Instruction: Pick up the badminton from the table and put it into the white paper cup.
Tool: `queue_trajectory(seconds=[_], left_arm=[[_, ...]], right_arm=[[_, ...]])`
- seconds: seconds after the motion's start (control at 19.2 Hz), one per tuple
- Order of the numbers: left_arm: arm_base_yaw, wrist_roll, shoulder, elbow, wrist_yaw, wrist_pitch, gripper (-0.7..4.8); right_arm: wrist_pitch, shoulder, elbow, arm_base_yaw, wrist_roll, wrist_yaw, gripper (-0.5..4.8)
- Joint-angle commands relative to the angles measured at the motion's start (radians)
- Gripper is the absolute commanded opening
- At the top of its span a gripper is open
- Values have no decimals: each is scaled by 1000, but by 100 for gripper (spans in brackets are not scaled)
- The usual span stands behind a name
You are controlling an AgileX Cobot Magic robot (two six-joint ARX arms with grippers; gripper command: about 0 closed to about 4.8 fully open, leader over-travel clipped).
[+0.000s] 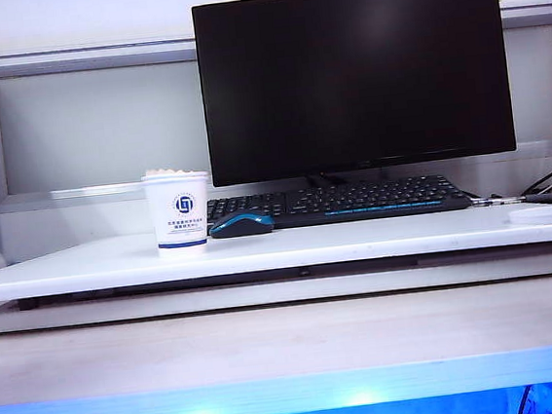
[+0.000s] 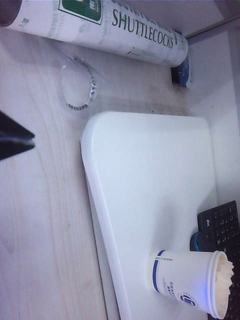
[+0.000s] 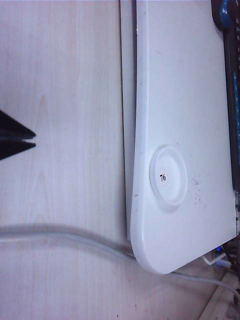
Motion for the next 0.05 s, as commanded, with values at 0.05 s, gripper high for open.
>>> queue_trajectory(seconds=[0.05], left_arm=[[0, -3, 0, -6, 5, -10, -5]], right_arm=[[24, -1, 1, 1, 3, 4, -8]])
